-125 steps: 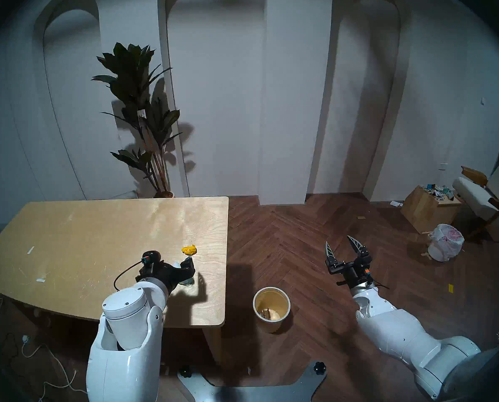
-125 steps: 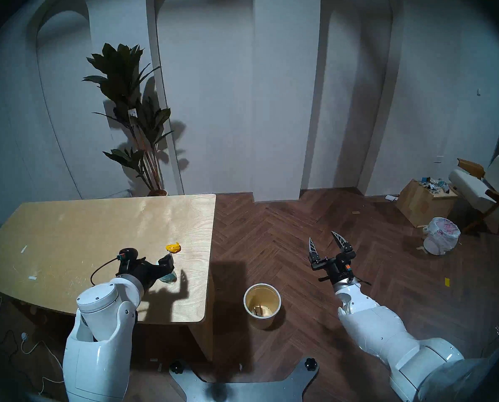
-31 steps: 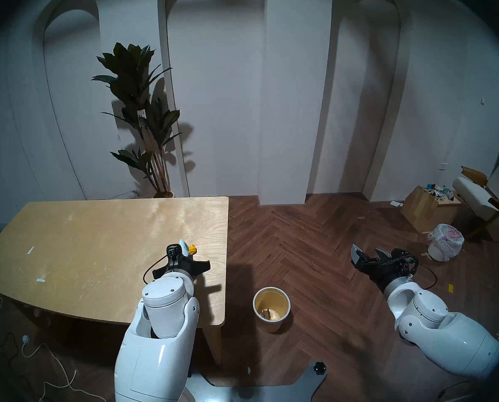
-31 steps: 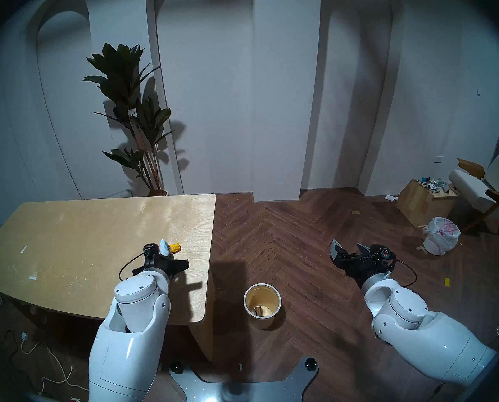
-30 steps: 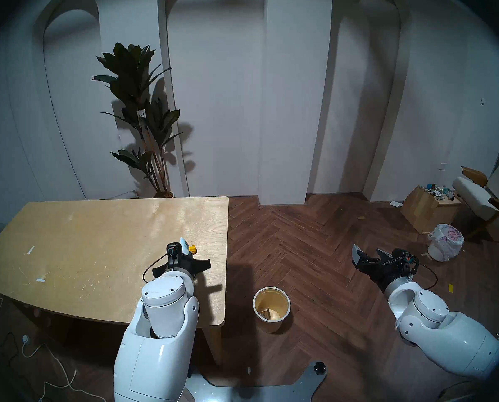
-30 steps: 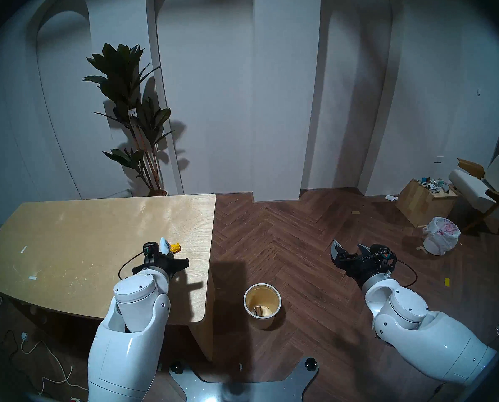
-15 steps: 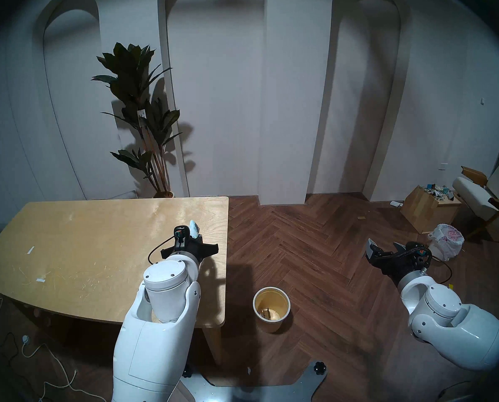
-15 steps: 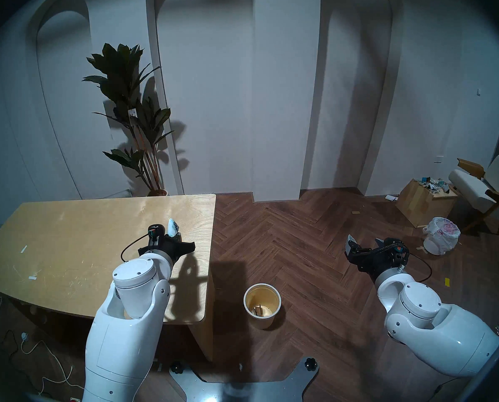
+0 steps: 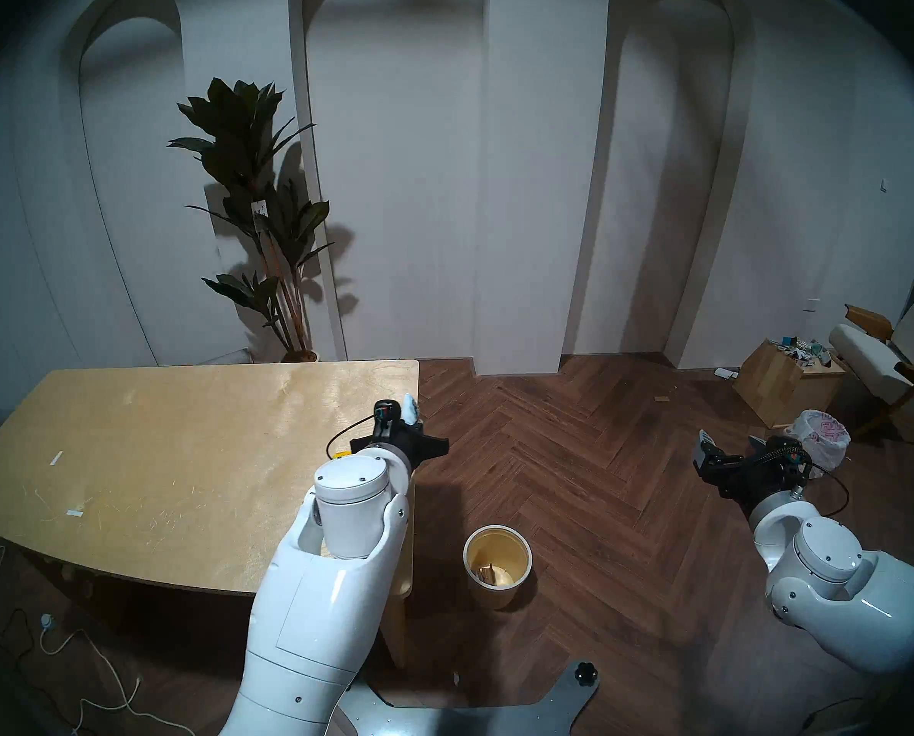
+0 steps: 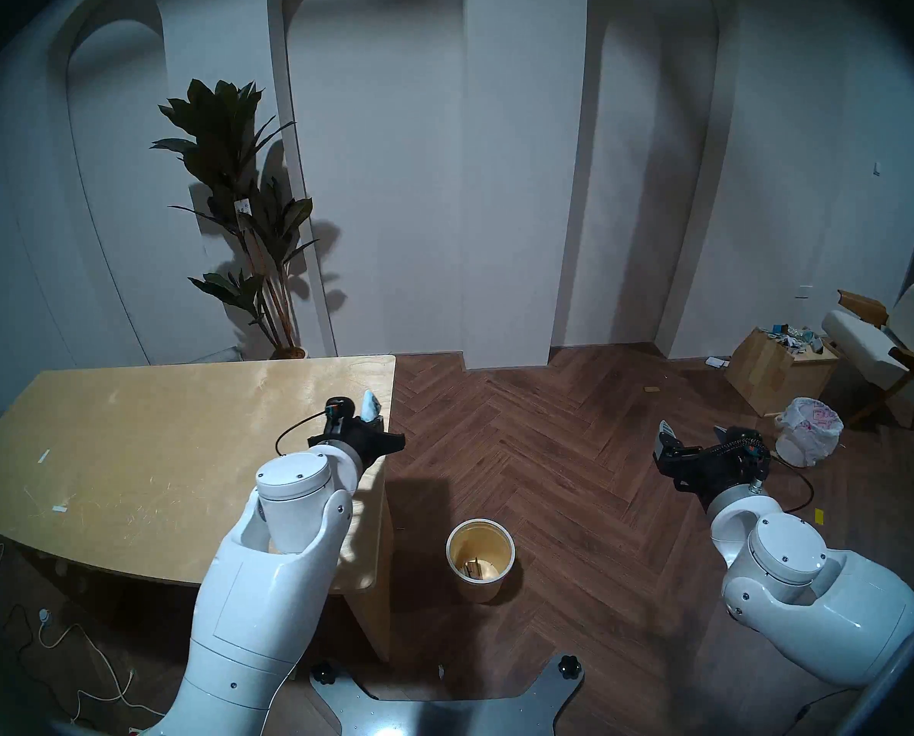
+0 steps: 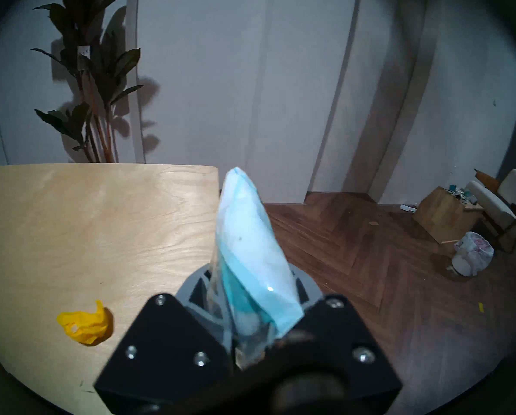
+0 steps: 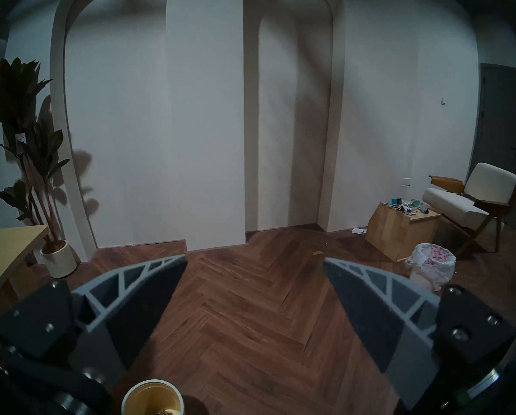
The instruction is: Put the trash into the trash bin on the ground
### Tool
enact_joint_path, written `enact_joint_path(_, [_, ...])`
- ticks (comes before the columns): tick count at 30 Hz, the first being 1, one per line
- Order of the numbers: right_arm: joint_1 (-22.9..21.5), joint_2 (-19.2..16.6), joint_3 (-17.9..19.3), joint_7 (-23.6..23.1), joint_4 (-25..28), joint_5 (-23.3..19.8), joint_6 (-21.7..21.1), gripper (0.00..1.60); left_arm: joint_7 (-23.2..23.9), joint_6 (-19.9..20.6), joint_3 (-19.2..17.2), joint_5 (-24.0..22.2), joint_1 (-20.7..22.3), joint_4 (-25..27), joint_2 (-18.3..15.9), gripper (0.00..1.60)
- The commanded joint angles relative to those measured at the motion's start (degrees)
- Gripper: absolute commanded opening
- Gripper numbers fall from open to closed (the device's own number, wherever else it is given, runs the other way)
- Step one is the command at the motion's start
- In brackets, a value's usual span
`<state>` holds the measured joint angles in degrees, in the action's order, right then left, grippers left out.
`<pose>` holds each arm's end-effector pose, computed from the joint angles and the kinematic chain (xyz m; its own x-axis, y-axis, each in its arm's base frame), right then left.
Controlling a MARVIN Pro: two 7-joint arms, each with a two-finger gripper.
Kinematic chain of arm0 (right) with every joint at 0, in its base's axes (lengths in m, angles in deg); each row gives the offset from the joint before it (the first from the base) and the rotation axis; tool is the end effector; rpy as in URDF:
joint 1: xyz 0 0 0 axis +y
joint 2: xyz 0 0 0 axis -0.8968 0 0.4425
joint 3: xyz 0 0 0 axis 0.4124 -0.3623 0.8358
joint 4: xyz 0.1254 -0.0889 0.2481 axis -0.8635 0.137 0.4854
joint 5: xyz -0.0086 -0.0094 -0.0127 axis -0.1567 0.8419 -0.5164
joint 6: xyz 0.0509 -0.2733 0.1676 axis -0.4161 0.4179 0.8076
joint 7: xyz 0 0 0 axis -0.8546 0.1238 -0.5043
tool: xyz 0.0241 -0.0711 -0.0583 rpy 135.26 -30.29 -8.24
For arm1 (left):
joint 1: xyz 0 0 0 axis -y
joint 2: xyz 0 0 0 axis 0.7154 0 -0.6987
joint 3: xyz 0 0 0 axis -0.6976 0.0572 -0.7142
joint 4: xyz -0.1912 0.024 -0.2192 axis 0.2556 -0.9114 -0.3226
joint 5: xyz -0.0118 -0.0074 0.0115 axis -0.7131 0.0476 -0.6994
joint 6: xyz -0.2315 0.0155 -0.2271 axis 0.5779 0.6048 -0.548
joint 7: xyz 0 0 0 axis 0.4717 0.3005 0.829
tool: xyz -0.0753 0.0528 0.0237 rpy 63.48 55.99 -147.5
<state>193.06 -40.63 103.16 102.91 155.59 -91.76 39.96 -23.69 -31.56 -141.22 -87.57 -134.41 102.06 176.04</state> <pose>0.3000 -0.1670 -0.2506 0.1778 -0.0117 0.9840 -0.2337 -0.9718 0.0307 0.4211 -0.1004 -0.2778 0.3862 0.0434 0.9214 -0.1505 -0.9825 0.1094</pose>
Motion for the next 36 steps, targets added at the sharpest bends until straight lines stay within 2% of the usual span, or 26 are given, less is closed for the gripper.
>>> enact_joint_path(1, [4.5, 0.0, 3.7, 0.5, -1.9, 0.5, 0.5, 1.60, 2.0, -1.1, 2.5, 1.1, 6.6, -2.8, 2.7, 0.00])
enact_joint_path(18, [7.5, 1.4, 9.5, 0.8, -7.5, 0.4, 2.3, 1.60, 4.6, -3.3, 7.4, 2.8, 15.5, -16.4, 6.3, 0.00])
enact_joint_path(20, [7.6, 1.6, 9.9, 0.8, -8.2, 0.3, 2.4, 1.60, 5.0, -3.5, 7.9, 2.8, 15.4, -17.2, 6.3, 0.00])
enact_joint_path(22, [7.9, 1.8, 10.4, 0.7, -8.7, 0.3, 2.4, 1.60, 5.1, -3.4, 8.4, 3.1, 17.3, -19.5, 7.3, 0.00])
enact_joint_path(36, [8.8, 2.2, 10.1, -1.2, -12.2, 0.2, 2.0, 1.60, 5.9, -3.5, 8.4, 3.5, 23.4, -31.5, 11.6, 0.00])
